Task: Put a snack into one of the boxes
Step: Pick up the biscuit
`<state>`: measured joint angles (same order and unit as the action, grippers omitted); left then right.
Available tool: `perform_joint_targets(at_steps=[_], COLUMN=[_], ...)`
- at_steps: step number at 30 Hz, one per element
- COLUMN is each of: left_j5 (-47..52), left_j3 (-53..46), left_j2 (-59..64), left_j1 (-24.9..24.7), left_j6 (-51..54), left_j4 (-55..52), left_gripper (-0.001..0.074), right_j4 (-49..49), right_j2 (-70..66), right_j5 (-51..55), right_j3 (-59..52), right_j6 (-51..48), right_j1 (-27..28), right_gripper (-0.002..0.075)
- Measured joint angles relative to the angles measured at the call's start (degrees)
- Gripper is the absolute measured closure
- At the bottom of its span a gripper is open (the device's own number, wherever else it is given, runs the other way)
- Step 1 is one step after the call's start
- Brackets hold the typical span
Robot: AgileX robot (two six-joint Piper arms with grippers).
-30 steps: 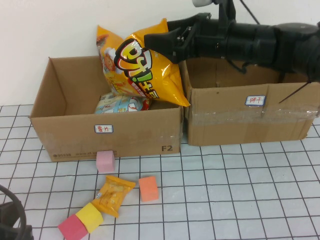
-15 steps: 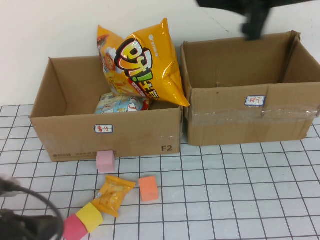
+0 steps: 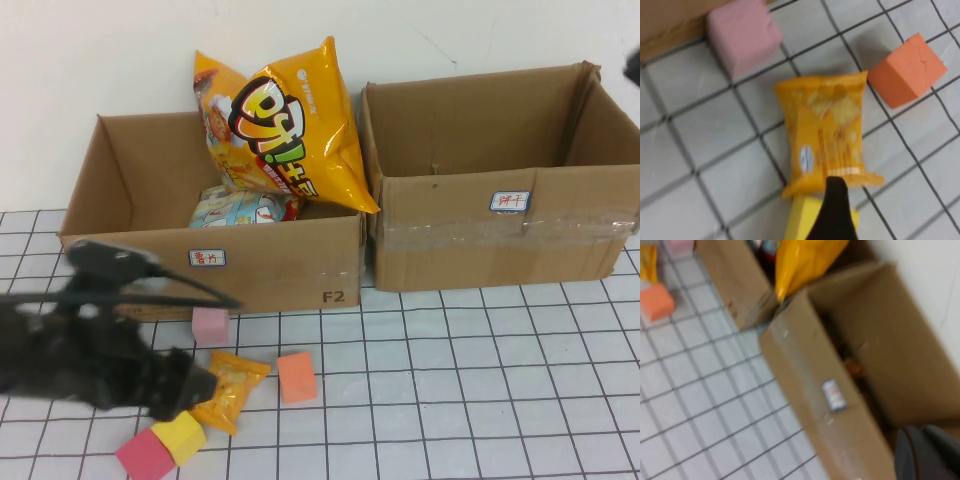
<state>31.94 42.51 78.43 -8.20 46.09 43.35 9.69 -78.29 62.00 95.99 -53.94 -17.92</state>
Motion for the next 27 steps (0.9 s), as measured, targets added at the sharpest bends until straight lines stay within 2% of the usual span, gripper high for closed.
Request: perform_joint_targets(at_steps=[5, 9, 15, 19, 27], left_j5=[-2.5, -3.9, -7.1, -9.3, -11.1], left_j3=[5.7, 7.4, 8.2, 8.5, 8.5], left_j2=[8.8, 13.5, 17.6, 19.4, 23.0], left_j1=[-5.8, -8.1, -8.8, -8.8, -8.8], left_j6=[-4.6, -7.6, -14.3, -15.4, -16.0], left_j4=[-6.4, -10.2, -17.7, -20.5, -19.6], left_gripper=[0.0228, 0.0225, 0.0224, 0.0224, 0.0245], right_j4=[-0.4, -0.5, 1.1, 3.2, 4.6], right_j2=[3.7, 6.1, 6.9, 6.9, 6.9], right_j5=[-2.5, -4.0, -4.2, -4.9, -5.4], right_j3=[-8.5, -13.5, -14.5, -14.8, -14.8], right_j6=[1.2, 2.2, 2.7, 2.7, 2.7], right_j1=[0.0, 0.0, 0.0, 0.0, 0.0], right_gripper=[0.0726, 0.0726, 0.0726, 0.0727, 0.0727])
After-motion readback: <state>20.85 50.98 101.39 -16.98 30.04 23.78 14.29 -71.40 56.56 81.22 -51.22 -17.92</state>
